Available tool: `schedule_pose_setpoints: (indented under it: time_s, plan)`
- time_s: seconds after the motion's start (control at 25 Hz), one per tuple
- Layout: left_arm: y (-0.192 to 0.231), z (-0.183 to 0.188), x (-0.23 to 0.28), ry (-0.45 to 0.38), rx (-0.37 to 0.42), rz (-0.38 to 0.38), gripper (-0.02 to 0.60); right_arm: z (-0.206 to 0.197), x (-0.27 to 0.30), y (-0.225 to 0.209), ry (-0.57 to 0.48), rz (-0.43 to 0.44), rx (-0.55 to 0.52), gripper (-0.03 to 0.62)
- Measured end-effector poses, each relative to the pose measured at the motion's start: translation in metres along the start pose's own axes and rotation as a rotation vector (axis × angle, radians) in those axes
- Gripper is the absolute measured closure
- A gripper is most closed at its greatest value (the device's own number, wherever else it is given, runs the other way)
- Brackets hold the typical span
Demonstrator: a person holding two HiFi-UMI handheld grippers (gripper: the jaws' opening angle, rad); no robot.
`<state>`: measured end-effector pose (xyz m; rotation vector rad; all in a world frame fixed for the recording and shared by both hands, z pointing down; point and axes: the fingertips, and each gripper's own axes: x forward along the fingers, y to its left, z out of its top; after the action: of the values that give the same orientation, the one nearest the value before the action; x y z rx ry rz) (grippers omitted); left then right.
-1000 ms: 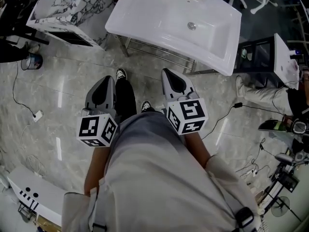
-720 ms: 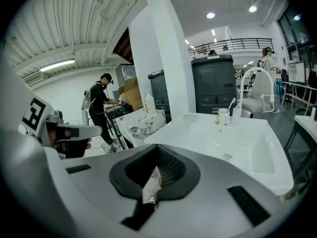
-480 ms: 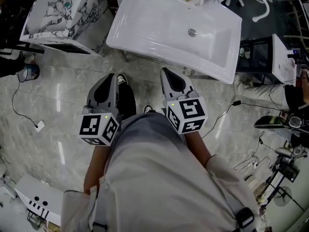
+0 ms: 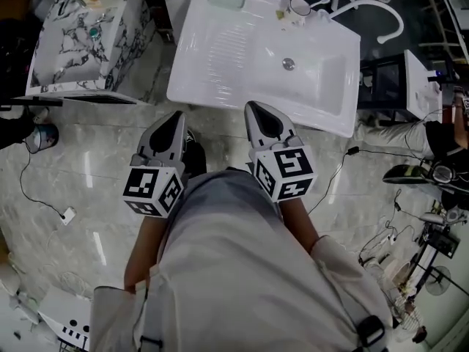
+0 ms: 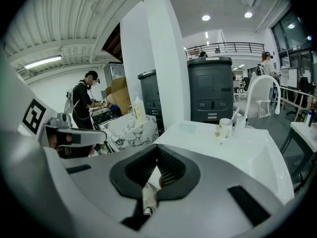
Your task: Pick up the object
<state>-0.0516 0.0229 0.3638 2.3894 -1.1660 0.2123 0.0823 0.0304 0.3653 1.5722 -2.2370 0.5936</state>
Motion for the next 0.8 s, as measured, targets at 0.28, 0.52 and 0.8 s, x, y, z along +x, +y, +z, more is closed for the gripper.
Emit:
schedule_pose_setpoints:
  time_s: [0.28, 0.52, 0.8]
  plan:
    - [0.026, 0.025, 0.015, 0.014, 0.025, -0.069, 0.575, 0.024, 0.026, 0.012, -0.013, -0.020, -0.032, 0.585]
    - [0.052, 0.030, 0.016, 0.025, -0.013, -0.100, 0.575, 0.034, 0.048, 0.024, -0.010, -0.038, -0.042, 0.585]
    - [0.079, 0.026, 0.008, 0.031, -0.017, -0.101, 0.575, 0.033, 0.064, 0.032, -0.002, -0.081, -0.076, 0.583]
